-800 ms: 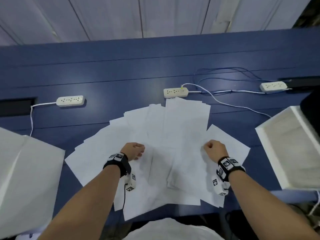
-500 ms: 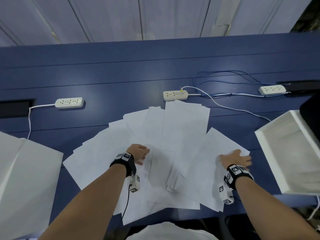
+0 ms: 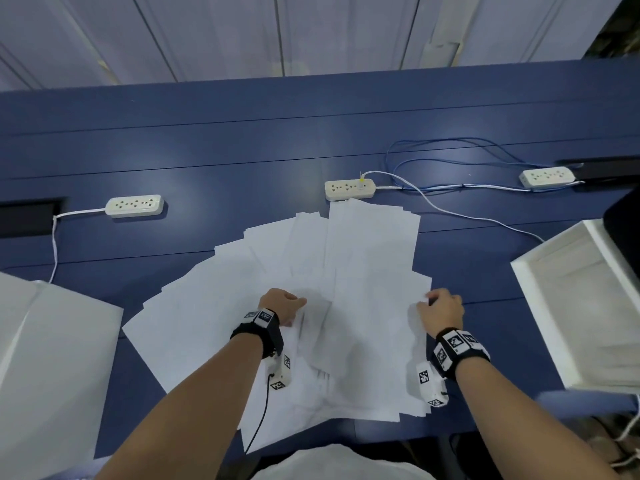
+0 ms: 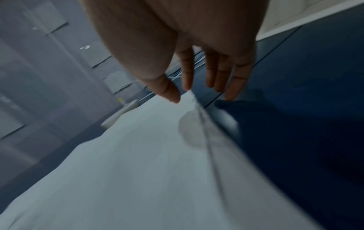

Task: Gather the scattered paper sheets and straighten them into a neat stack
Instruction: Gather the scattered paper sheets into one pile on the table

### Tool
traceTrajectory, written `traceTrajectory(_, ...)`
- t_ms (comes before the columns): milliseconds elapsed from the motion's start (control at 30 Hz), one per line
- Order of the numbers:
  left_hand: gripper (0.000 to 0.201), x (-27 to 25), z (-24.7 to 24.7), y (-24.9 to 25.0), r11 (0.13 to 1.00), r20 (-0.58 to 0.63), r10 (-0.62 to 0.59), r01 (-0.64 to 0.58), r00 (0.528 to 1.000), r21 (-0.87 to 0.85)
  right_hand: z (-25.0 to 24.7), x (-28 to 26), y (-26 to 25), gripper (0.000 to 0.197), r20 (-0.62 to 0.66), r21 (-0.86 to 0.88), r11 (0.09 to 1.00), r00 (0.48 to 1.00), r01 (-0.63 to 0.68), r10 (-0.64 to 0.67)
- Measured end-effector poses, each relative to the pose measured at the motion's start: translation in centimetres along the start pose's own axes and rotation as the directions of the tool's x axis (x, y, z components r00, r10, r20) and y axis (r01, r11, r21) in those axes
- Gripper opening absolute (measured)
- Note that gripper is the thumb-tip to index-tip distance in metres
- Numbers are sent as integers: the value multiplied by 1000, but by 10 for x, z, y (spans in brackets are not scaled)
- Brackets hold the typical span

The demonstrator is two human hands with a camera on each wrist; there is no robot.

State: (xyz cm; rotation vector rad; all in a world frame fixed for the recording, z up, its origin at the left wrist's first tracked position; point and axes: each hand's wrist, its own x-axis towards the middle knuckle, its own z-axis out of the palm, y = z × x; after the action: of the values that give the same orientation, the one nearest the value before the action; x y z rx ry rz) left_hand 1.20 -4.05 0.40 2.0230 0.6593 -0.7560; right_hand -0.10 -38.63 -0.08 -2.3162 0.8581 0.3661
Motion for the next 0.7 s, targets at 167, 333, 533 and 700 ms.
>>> traceTrajectory(167,41,-2,5,4,998,54,8,-11,999,59,-8,3,8,32,68,2,999,997,-44,44)
traceTrajectory(333,29,-11,29,23,966,102,83,-105,991,237,19,-7,-17,13,219,13,994,970,107,-107)
traceTrajectory(533,28,23,-6,40,973,-119,76,-47,990,226,-1,38,-33,14,119,76,996,992,41,-50)
traceTrajectory(700,58,75,-24,72,995,-105,14,-3,994,100,-17,108,-67,35,11,186,980,998,64,-67)
